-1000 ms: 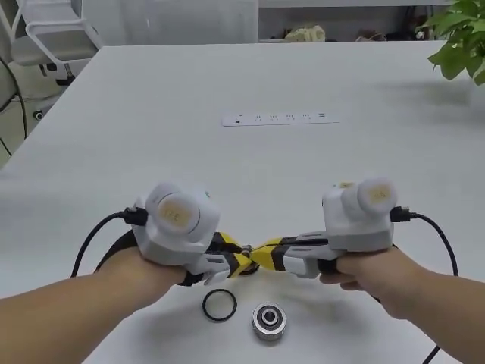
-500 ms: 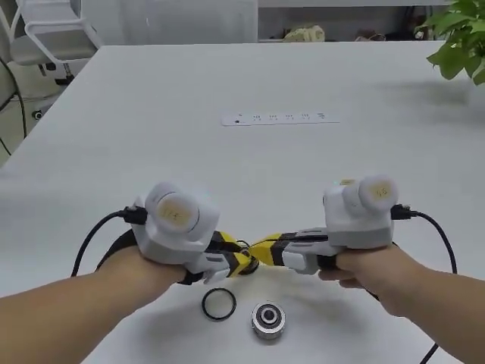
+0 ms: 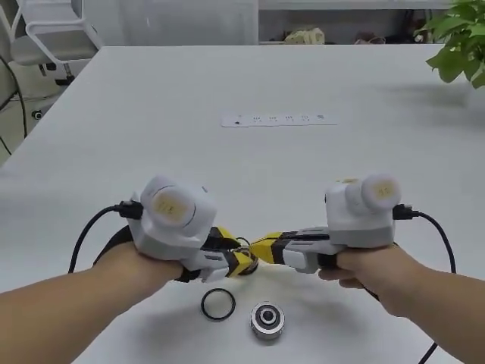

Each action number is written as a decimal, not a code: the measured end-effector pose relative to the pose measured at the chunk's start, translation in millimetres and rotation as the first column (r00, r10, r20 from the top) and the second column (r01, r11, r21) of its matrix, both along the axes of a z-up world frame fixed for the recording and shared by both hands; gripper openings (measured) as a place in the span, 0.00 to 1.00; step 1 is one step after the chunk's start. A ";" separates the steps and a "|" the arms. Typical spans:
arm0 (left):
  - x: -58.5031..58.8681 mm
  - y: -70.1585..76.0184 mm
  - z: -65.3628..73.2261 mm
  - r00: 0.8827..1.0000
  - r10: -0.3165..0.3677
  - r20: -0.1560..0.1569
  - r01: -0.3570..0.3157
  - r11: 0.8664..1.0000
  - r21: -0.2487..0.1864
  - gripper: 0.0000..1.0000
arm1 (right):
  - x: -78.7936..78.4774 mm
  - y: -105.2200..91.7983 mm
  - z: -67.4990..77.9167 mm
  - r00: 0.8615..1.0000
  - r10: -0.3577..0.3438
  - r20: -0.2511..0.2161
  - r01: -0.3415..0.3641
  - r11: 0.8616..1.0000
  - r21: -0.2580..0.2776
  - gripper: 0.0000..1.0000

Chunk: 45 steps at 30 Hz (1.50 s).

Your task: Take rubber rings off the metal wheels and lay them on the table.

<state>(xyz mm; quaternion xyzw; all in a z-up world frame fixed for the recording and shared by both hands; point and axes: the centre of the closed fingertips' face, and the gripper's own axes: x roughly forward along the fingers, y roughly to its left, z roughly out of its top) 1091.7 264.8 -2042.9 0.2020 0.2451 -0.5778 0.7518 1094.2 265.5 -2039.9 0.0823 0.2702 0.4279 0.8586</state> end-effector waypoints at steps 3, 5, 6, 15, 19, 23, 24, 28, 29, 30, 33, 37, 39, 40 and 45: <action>-1.4 2.2 6.6 1.000 0.002 0.000 -0.002 1.000 -0.020 0.19 | -0.2 0.0 3.3 1.000 -0.003 0.001 0.003 1.000 0.009 0.00; -1.4 4.0 11.3 1.000 0.006 0.004 -0.006 0.999 -0.033 0.20 | 0.2 -0.7 5.6 1.000 -0.006 0.003 0.006 1.000 0.015 0.00; -1.8 5.0 14.4 1.000 0.009 0.004 -0.009 0.999 -0.041 0.20 | 0.5 -1.2 6.8 1.000 -0.009 0.003 0.008 1.000 0.019 0.00; -3.5 16.2 32.8 0.999 0.035 0.003 -0.035 0.995 -0.095 0.27 | -2.5 -1.3 13.0 1.000 -0.010 0.007 0.009 0.999 0.031 0.00; -6.3 20.6 39.6 0.999 0.041 0.003 -0.040 0.993 -0.113 0.29 | -4.9 0.8 17.0 1.000 -0.004 0.011 0.003 0.999 0.036 0.00; -10.5 25.5 45.2 0.999 0.046 0.000 -0.046 0.991 -0.129 0.33 | -6.8 3.1 21.4 1.000 0.001 0.016 -0.002 0.999 0.044 0.00; -12.6 27.0 46.4 0.999 0.045 0.000 -0.044 0.990 -0.131 0.33 | -7.4 3.7 22.6 1.000 0.003 0.018 -0.004 0.999 0.045 0.00; -17.3 32.9 49.2 0.999 0.043 0.003 -0.042 0.990 -0.131 0.37 | -8.9 5.6 26.7 1.000 0.006 0.022 -0.007 0.999 0.053 0.00; -18.5 34.1 50.6 0.999 0.044 0.001 -0.044 0.990 -0.135 0.37 | -9.3 6.1 27.9 1.000 0.006 0.023 -0.007 0.998 0.056 0.00; -19.7 36.0 52.5 0.999 0.046 0.000 -0.046 0.989 -0.141 0.38 | -9.6 6.4 28.6 1.000 0.006 0.024 -0.007 0.998 0.057 0.00; -23.0 40.8 56.5 0.999 0.051 -0.009 -0.051 0.987 -0.155 0.40 | -10.9 7.8 31.7 1.000 0.008 0.027 -0.010 0.998 0.063 0.00; -29.9 47.5 60.6 0.998 0.058 -0.016 -0.060 0.983 -0.171 0.43 | -13.3 10.1 34.9 0.999 0.013 0.029 -0.015 0.997 0.070 0.00; -32.9 50.4 60.9 0.998 0.062 -0.022 -0.065 0.982 -0.175 0.45 | -14.2 11.2 35.8 0.999 0.015 0.028 -0.017 0.997 0.074 0.00; -34.0 51.5 61.1 0.998 0.063 -0.023 -0.066 0.982 -0.176 0.46 | -14.6 11.6 36.1 0.999 0.016 0.029 -0.019 0.997 0.074 0.00; -39.6 57.7 62.1 0.998 0.067 -0.014 -0.069 0.982 -0.175 0.50 | -16.7 14.4 37.8 1.000 0.021 0.023 -0.023 0.996 0.082 0.00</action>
